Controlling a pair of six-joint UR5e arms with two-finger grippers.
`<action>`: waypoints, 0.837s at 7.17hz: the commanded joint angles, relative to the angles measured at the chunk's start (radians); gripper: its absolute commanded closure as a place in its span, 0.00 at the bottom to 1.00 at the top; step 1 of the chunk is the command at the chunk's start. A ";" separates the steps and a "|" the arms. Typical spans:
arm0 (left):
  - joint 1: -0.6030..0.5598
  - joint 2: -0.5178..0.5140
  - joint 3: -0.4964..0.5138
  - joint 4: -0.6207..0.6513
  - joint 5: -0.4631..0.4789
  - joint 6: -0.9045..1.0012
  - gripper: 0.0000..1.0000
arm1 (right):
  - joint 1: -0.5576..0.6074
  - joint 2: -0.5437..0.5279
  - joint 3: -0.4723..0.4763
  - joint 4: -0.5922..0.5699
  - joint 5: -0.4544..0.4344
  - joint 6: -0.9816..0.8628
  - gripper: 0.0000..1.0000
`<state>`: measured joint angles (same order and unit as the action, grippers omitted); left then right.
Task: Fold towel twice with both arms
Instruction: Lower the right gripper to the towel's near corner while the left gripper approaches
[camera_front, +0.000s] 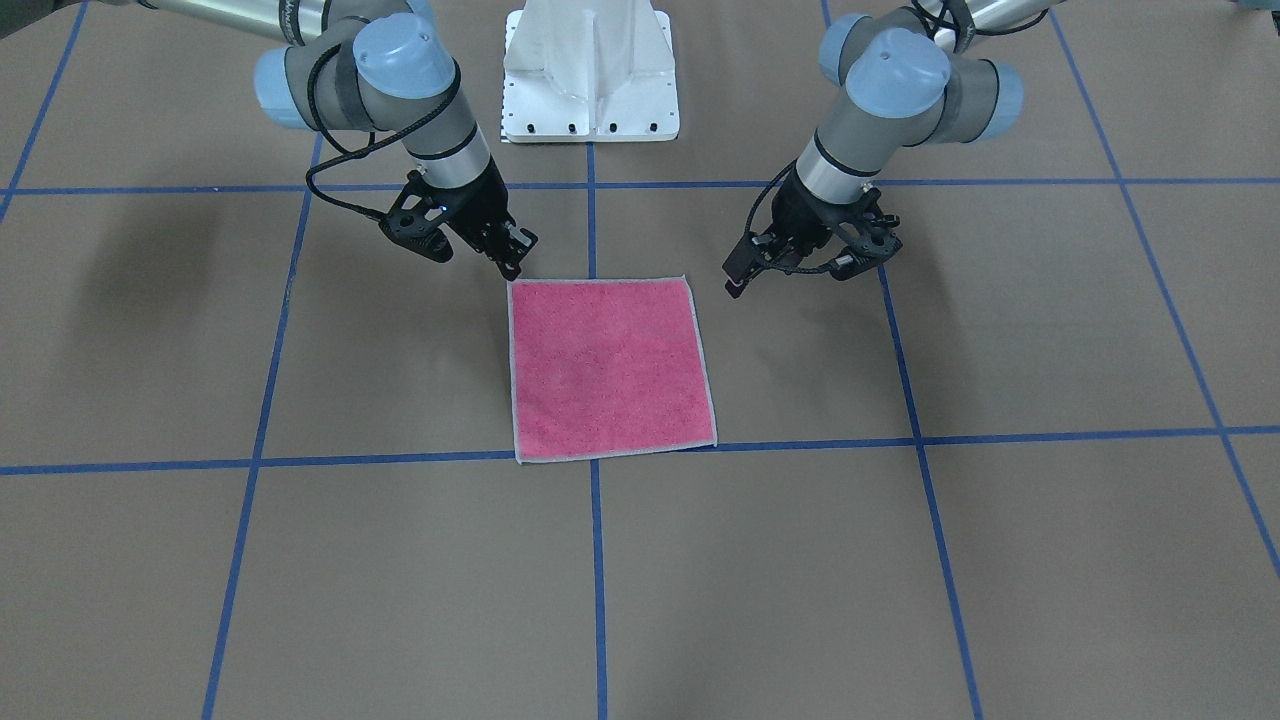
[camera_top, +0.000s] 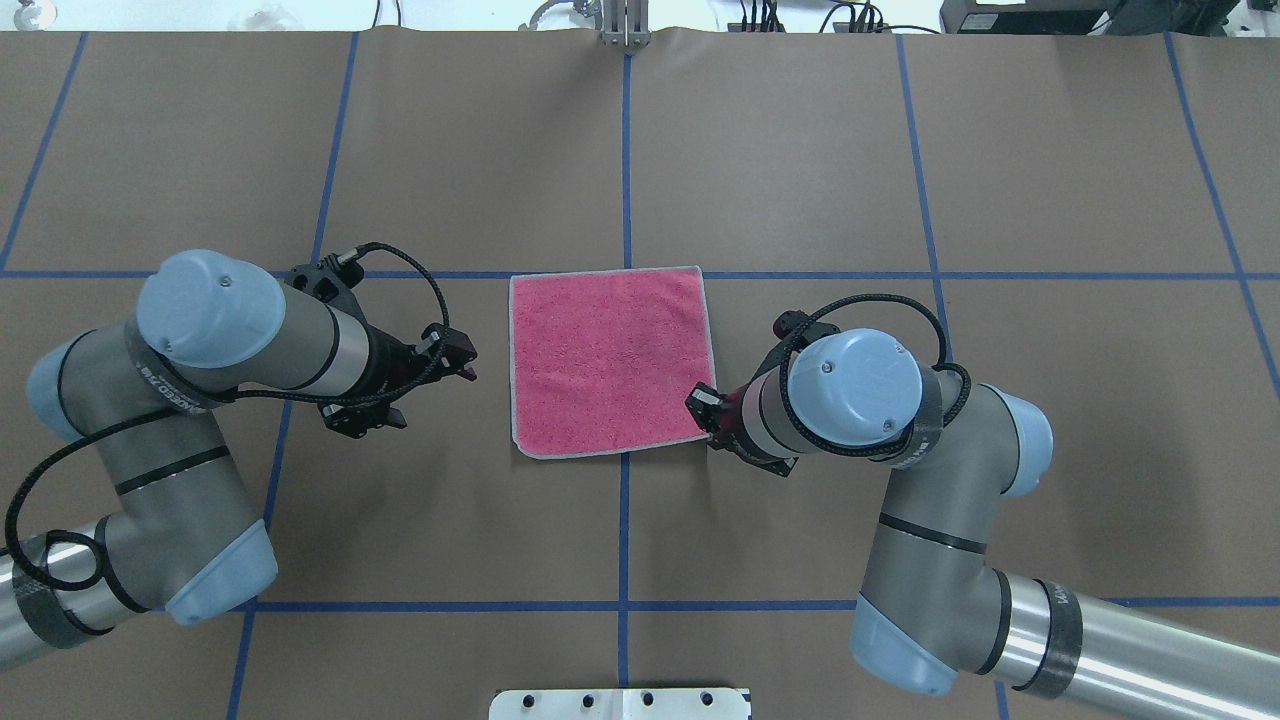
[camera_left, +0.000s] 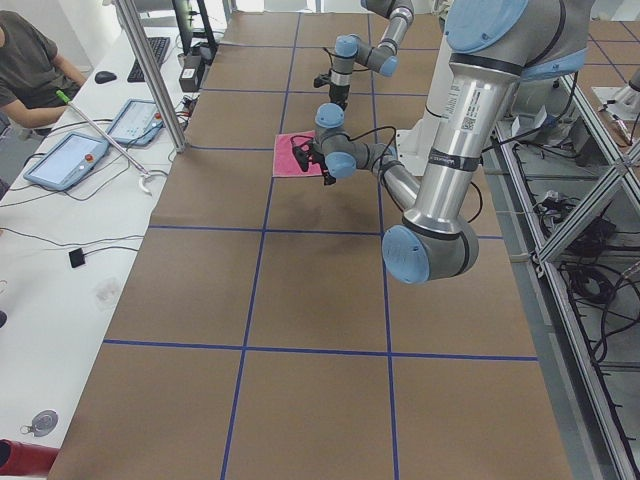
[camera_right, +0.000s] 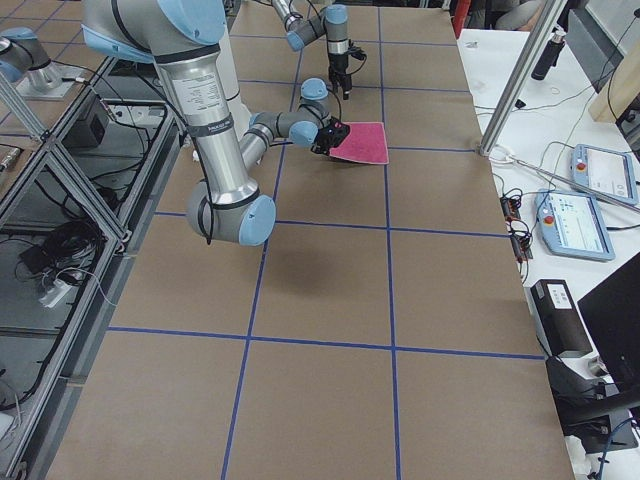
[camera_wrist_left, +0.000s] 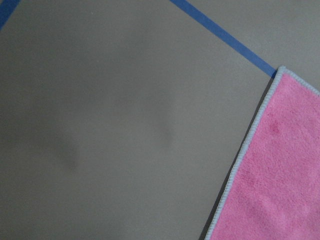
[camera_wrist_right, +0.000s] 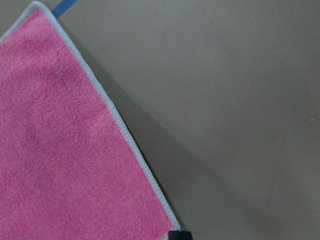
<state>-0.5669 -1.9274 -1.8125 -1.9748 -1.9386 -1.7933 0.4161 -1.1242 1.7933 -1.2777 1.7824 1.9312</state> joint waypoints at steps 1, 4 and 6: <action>0.062 -0.079 -0.001 0.095 0.041 -0.050 0.01 | -0.011 -0.008 0.017 0.000 0.000 0.023 1.00; 0.160 -0.085 0.037 0.097 0.143 -0.067 0.25 | -0.013 -0.008 0.018 0.000 0.002 0.023 1.00; 0.170 -0.091 0.042 0.097 0.161 -0.067 0.47 | -0.013 -0.008 0.018 0.000 0.002 0.023 1.00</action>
<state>-0.4047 -2.0151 -1.7757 -1.8778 -1.7895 -1.8611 0.4037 -1.1320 1.8116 -1.2778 1.7840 1.9542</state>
